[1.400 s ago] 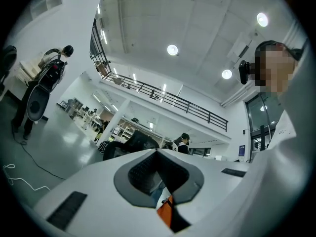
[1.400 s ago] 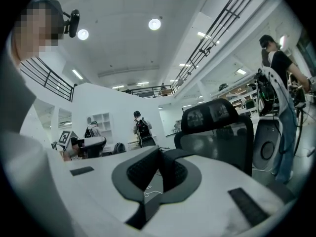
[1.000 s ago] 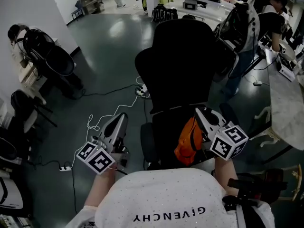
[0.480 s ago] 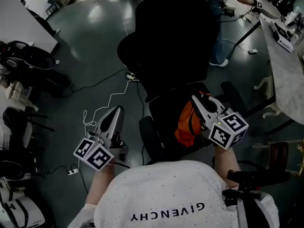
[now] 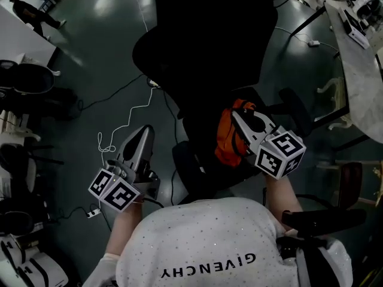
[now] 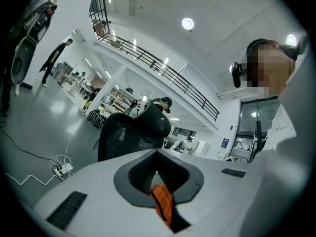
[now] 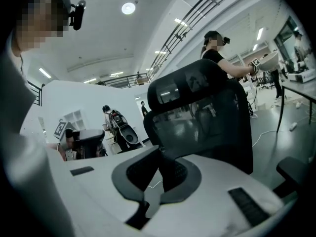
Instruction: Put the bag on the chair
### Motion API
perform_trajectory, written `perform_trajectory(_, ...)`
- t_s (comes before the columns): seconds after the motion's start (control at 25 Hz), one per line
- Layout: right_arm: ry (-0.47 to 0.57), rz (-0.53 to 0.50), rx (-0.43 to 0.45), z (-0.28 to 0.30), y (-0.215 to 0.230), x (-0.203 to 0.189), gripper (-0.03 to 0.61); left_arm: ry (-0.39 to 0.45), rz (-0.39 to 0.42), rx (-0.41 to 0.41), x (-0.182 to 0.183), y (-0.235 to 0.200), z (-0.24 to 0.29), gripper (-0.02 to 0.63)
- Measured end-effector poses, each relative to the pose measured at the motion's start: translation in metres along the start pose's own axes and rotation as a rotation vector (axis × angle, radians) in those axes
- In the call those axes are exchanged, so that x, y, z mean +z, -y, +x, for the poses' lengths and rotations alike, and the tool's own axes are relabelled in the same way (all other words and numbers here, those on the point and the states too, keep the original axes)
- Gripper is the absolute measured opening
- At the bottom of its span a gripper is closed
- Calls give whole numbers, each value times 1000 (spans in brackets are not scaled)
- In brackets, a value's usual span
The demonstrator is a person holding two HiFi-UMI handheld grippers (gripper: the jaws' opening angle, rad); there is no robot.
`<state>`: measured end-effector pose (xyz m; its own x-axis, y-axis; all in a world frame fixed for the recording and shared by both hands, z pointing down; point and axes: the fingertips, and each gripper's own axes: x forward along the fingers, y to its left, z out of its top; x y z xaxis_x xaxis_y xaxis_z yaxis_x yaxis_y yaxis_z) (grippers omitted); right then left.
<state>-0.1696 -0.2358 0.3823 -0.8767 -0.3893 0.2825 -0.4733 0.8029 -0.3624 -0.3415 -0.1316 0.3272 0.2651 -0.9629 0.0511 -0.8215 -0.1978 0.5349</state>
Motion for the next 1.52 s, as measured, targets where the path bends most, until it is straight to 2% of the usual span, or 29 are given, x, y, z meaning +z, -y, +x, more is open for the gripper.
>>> perform_trajectory(0.28,-28,34,2,25,17,-20,2,-108,56,43,-26,-25,21,0)
perform_trajectory(0.48,-69,39,-17,42,32,-42,2,-126,13,29,-47,-43,37,0)
perform_trajectory(0.64,-108,41,-36,48,36,-58,2,-156,10,43,-59,-54,43,0)
perform_trajectory(1.04,-117,112,-86,49,64,-87,3,-222,-17,-69,-95,-48,74,0)
perform_trajectory(1.24,-143,142,-115,51,77,-104,3,-293,-25,-119,-114,-46,80,0)
perform_trajectory(1.4,-195,141,-114,52,77,-120,3,-312,-76,-141,-125,-51,83,0)
perform_trajectory(1.52,-235,100,-128,53,81,-133,3,-325,-114,-165,-133,-52,90,0)
